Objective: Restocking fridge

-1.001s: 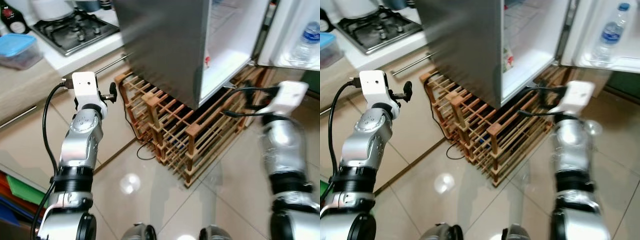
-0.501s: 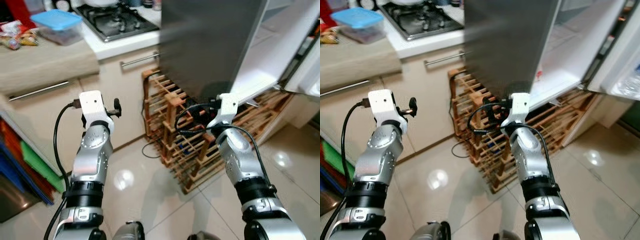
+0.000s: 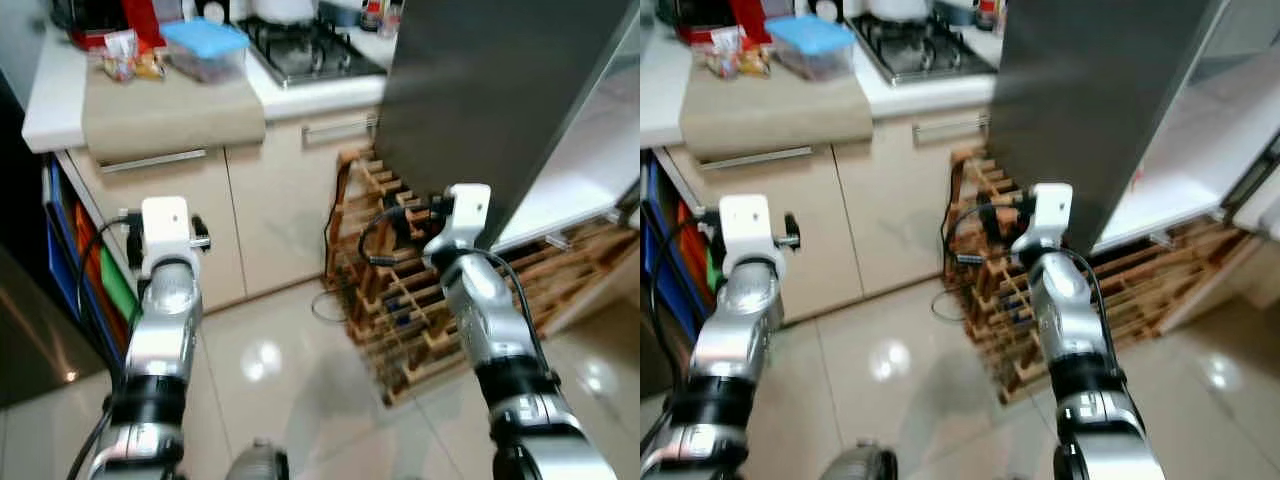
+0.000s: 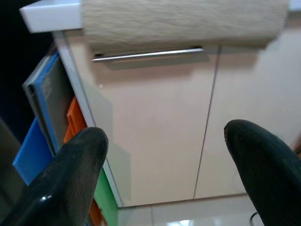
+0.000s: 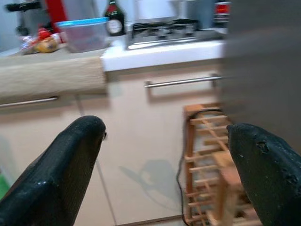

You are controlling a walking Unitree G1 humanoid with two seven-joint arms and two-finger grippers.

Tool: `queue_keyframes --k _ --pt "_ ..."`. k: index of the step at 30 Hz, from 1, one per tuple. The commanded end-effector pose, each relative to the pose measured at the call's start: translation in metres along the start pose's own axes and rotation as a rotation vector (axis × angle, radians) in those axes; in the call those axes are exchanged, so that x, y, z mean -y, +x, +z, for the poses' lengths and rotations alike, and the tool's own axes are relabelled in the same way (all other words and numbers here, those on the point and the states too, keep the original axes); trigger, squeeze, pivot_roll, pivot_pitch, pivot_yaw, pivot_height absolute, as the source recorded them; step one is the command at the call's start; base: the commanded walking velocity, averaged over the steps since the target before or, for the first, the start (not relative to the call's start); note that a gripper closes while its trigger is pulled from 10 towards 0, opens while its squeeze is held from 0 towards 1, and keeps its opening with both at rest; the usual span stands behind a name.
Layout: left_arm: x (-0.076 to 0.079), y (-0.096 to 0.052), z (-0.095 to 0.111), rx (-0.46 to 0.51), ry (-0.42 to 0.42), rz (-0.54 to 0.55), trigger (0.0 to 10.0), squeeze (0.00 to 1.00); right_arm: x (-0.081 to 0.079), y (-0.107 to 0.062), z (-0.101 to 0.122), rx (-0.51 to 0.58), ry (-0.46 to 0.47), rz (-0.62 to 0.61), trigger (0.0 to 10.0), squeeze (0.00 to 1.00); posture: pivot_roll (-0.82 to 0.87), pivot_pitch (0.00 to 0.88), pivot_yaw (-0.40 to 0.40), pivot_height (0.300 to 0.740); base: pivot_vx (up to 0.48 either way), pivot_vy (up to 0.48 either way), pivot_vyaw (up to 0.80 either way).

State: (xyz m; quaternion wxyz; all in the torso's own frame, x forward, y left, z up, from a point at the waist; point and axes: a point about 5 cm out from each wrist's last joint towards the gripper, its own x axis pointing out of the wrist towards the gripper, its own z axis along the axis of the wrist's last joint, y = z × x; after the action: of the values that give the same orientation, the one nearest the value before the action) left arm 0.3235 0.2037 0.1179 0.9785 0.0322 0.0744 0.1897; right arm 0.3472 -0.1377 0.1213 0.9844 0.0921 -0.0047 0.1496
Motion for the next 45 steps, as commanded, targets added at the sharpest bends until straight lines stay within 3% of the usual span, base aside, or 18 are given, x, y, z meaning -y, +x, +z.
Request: queue_keyframes --k 1,6,9,14,22,28,35,37,41,45 --pt "0.003 0.001 0.017 0.058 -0.053 -0.015 10.0 0.00 -0.001 0.002 0.004 0.005 -0.018 0.006 10.0 0.00 -0.07 0.000 -0.007 0.740 0.315 -0.356 0.55" --pt "0.011 0.000 0.032 0.117 -0.047 -0.072 10.0 0.00 -0.003 0.002 0.002 0.012 -0.032 0.003 10.0 0.00 -0.09 0.000 0.011 0.740 0.336 -0.335 0.55" --pt "0.019 -0.002 0.035 0.121 -0.097 -0.118 10.0 0.00 -0.005 0.001 0.003 0.019 -0.032 0.013 10.0 0.00 -0.09 0.000 0.017 0.740 0.131 -0.089 0.55" --pt "0.036 -0.003 0.048 0.177 -0.047 -0.183 10.0 0.00 -0.007 0.000 0.000 0.013 -0.043 0.027 10.0 0.00 -0.09 0.000 0.024 0.740 0.000 0.000 0.55" --pt "0.045 -0.004 0.052 0.190 -0.034 -0.230 10.0 0.00 -0.007 -0.002 -0.002 0.013 -0.055 0.026 10.0 0.00 -0.10 0.000 0.042 0.740 0.000 0.000 0.52" --pt "0.048 -0.004 0.043 0.152 -0.043 -0.295 10.0 0.00 -0.008 0.001 -0.001 -0.004 -0.119 -0.003 10.0 0.00 -0.11 0.000 0.044 0.740 0.000 0.000 0.26" --pt "0.043 -0.007 0.036 0.138 -0.081 -0.337 10.0 0.00 0.001 -0.005 0.004 0.032 -0.099 -0.082 10.0 0.00 -0.11 0.000 0.034 0.740 0.000 0.000 0.31" --pt "0.047 -0.007 0.045 0.181 -0.111 -0.402 10.0 0.00 0.005 -0.006 0.006 0.047 -0.121 -0.132 10.0 0.00 -0.10 0.000 0.033 0.740 0.240 0.000 0.00" --pt "0.046 -0.001 0.056 0.212 -0.113 -0.411 10.0 0.00 0.002 -0.005 0.022 0.151 -0.159 -0.159 10.0 0.00 -0.11 0.000 0.041 0.740 0.480 0.000 0.00" --pt "0.045 0.003 0.062 0.227 -0.118 -0.408 10.0 0.00 -0.002 -0.001 0.026 0.154 -0.161 -0.143 10.0 0.00 -0.11 0.000 0.049 0.740 0.480 0.000 0.00"
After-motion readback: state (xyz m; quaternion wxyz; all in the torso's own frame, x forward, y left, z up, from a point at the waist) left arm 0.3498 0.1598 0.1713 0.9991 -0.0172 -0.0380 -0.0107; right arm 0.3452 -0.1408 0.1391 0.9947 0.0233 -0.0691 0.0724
